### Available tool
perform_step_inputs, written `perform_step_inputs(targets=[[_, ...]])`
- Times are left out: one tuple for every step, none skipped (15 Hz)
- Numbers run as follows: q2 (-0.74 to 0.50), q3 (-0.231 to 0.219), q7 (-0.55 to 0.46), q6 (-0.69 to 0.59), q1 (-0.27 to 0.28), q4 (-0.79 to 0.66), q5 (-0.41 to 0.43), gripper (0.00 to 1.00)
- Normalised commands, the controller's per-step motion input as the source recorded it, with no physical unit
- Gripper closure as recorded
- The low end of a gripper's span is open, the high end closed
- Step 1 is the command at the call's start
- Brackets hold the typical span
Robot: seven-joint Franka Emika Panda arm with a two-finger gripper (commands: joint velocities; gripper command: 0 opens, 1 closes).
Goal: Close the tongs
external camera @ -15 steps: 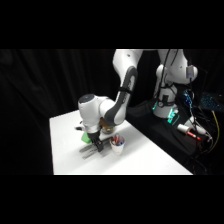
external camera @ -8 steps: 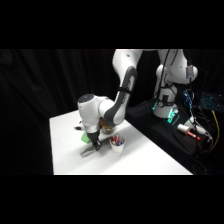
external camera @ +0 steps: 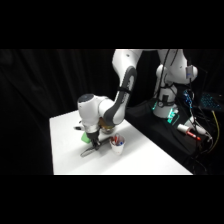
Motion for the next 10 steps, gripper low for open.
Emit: perform_step_inputs(targets=[[0.05, 0.099, -0.21, 0.0, -0.103, 0.08, 0.118, 0.38], [0.04, 0.097, -0.22, 0.0, -0.101, 0.08, 0.115, 0.29], [0.04, 0.097, -0.22, 0.0, -0.101, 0.08, 0.114, 0.22], [0.03, 0.094, -0.22, 0.0, -0.098, 0.08, 0.11, 0.12], [0.02, 0.09, -0.21, -0.01, -0.092, 0.07, 0.104, 0.05], [-0.01, 0.086, -0.21, -0.03, -0.085, 0.06, 0.094, 0.0], [-0.03, 0.081, -0.21, -0.05, -0.076, 0.05, 0.084, 0.0], [-0.05, 0.085, -0.21, -0.09, -0.077, 0.05, 0.084, 0.0], [-0.1, 0.088, -0.22, -0.15, -0.072, 0.03, 0.075, 0.0], [-0.15, 0.074, -0.21, -0.2, -0.055, 0.01, 0.053, 0.0]])
